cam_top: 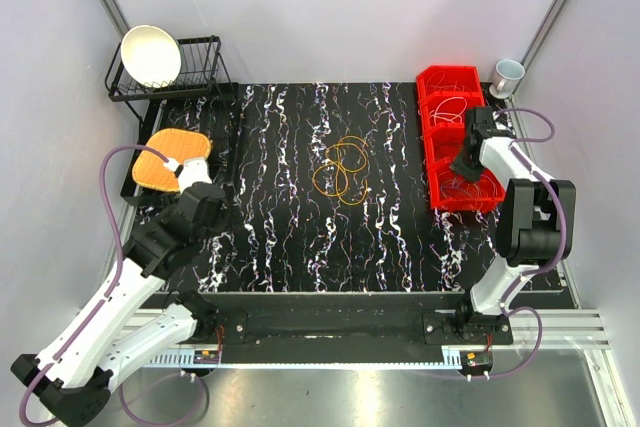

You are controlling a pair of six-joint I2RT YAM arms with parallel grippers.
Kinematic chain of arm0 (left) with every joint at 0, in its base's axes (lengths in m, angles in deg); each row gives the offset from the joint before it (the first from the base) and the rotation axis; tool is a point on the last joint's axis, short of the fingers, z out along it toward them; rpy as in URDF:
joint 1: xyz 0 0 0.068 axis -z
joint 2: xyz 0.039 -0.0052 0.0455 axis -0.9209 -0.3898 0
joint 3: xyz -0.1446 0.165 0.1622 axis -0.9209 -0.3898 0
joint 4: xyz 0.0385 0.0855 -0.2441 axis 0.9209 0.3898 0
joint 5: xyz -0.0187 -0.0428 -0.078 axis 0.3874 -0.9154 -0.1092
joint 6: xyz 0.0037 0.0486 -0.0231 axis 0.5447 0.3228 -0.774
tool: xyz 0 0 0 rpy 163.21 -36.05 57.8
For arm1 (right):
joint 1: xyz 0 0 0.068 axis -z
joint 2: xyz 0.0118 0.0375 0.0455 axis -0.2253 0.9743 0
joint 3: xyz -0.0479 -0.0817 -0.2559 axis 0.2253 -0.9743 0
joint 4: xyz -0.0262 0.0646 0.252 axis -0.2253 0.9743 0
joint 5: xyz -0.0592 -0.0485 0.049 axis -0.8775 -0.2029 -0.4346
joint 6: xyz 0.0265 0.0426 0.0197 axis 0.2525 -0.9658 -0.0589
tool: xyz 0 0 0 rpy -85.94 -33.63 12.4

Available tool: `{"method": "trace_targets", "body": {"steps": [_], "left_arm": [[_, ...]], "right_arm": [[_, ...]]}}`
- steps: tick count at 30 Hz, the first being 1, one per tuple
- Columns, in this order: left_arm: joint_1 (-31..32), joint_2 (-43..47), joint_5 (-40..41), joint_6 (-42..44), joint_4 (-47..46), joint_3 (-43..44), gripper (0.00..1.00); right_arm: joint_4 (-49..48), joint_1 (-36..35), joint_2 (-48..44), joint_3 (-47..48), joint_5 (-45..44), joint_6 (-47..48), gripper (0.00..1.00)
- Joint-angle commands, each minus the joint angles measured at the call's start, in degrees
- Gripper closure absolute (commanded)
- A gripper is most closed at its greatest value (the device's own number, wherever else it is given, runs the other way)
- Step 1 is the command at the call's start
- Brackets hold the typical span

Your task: Untangle the cables

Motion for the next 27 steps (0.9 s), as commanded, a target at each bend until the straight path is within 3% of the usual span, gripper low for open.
{"method": "trace_targets", "body": {"steps": [1, 8, 17, 27], "left_arm": [[-0.21, 0.27, 0.44, 0.47, -2.27, 0.44, 0.01], [-0.20, 0.45, 0.53, 0.47, -2.27, 0.35, 0.01], [-0.20, 0.01, 0.61, 0.30, -2.18, 0.26, 0.01], [-0.20, -4.91, -3.42, 0.30, -3.67, 1.66, 0.01]], "right_arm": [[-0.36, 0.33, -4.16, 2.28, 0.79, 1.27, 0.61], [1.49, 0.33, -7.32, 4.12, 1.49, 1.71, 0.43], [1.84, 0.25, -13.56, 6.14, 6.41, 1.89, 0.40], [0.26, -1.51, -17.69, 5.09, 17.92, 2.33, 0.39]]}}
